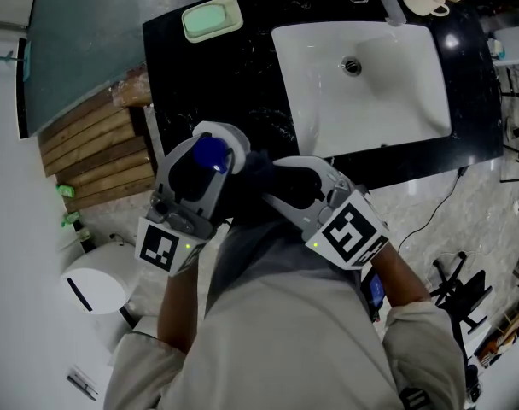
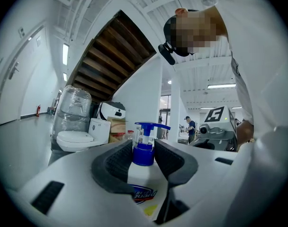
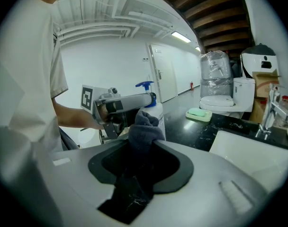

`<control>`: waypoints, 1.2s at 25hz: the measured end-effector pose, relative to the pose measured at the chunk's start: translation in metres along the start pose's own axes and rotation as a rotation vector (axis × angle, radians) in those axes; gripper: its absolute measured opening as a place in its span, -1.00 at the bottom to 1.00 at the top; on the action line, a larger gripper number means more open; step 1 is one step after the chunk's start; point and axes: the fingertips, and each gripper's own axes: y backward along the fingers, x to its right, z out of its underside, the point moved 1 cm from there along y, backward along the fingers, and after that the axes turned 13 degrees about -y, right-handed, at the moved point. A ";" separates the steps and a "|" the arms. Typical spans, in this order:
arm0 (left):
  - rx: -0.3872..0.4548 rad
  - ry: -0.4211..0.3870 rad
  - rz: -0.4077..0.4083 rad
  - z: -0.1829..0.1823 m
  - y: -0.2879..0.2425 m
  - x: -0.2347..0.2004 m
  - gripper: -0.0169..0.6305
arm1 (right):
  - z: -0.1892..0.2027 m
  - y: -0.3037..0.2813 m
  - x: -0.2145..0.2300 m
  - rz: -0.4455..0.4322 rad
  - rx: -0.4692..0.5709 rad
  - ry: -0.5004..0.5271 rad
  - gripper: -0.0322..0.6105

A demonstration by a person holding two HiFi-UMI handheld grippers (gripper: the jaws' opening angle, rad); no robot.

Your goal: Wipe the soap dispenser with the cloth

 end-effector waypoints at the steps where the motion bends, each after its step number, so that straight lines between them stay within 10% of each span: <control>1: -0.003 0.000 -0.012 0.000 -0.001 0.000 -0.55 | -0.001 0.001 0.000 0.001 0.004 -0.002 -0.49; 30: -0.054 -0.002 -0.114 0.000 -0.001 0.000 -0.55 | -0.034 0.026 0.002 0.021 0.155 -0.023 -0.49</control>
